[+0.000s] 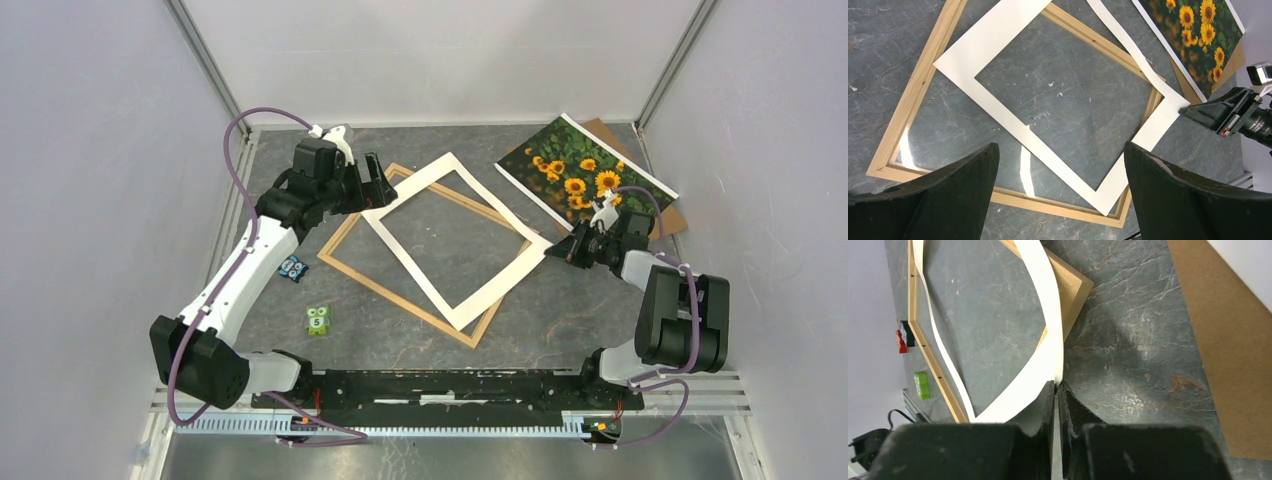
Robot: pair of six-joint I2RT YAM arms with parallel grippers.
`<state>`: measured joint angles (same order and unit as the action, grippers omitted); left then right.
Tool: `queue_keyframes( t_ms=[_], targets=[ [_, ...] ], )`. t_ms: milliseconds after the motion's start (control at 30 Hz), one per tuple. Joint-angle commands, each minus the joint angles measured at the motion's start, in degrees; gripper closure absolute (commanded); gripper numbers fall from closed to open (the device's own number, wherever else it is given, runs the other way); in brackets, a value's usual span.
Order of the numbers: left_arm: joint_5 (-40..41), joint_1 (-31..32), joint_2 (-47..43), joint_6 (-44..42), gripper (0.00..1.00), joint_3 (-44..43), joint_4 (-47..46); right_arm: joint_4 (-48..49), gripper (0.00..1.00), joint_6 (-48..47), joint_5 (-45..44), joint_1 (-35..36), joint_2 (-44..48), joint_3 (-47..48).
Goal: Put the photo into the frame
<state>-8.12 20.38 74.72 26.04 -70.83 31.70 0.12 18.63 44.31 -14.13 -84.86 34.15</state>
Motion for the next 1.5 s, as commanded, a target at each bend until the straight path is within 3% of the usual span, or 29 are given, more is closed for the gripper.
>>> queue_keyframes(
  t_ms=[0, 133, 200, 567, 633, 767, 800, 967, 1100, 1333, 1467],
  targets=[
    [-1.8, 0.2, 0.4, 0.0, 0.00, 0.3, -2.7, 8.1, 0.84, 6.6, -2.4, 0.8, 0.6, -3.8],
    [-2.1, 0.2, 0.5, 0.1, 0.00, 0.4, -2.8, 28.3, 0.66, 21.1, -5.8, 1.2, 3.6, -14.9],
    [-2.1, 0.1, 0.6, 0.1, 0.00, 0.4, -2.8, 34.9, 0.62, 25.3, -8.0, 2.1, 3.7, -18.0],
    [-2.2, 0.1, 0.8, 0.1, 0.00, 0.4, -2.8, 56.6, 0.59, 39.4, -16.6, 8.5, -2.7, -23.9],
    [-2.2, 0.1, 0.8, 0.1, 0.00, 0.4, -2.8, 59.8, 0.64, 41.4, -17.6, 9.1, -4.6, -24.1],
    [-2.2, 0.1, 0.5, 0.1, 0.00, 0.3, -2.6, 65.9, 0.95, 43.7, -17.8, 9.3, -5.0, -24.1],
    [-1.9, 0.2, 0.2, 0.1, 0.00, 0.3, -2.6, 65.1, 1.00, 42.6, -17.3, 9.3, -3.3, -23.3],
    [-0.1, 0.2, -0.7, -0.4, 0.00, -0.1, -1.9, 36.9, 1.00, 28.2, -16.5, 10.0, 10.9, -12.4],
    [4.2, -0.3, -3.2, -1.0, 0.00, -0.4, -1.1, 23.6, 1.00, 23.3, -11.1, 12.7, 16.6, -1.5],
    [13.9, -3.7, -8.9, -1.0, 0.00, -0.2, 0.1, 17.5, 1.00, 26.6, -8.5, 27.8, 16.2, 16.4],
    [14.1, -5.3, -9.2, -0.1, 0.00, 0.4, -0.4, 18.4, 1.00, 28.8, -8.7, 37.8, 12.6, 26.6]
  ],
)
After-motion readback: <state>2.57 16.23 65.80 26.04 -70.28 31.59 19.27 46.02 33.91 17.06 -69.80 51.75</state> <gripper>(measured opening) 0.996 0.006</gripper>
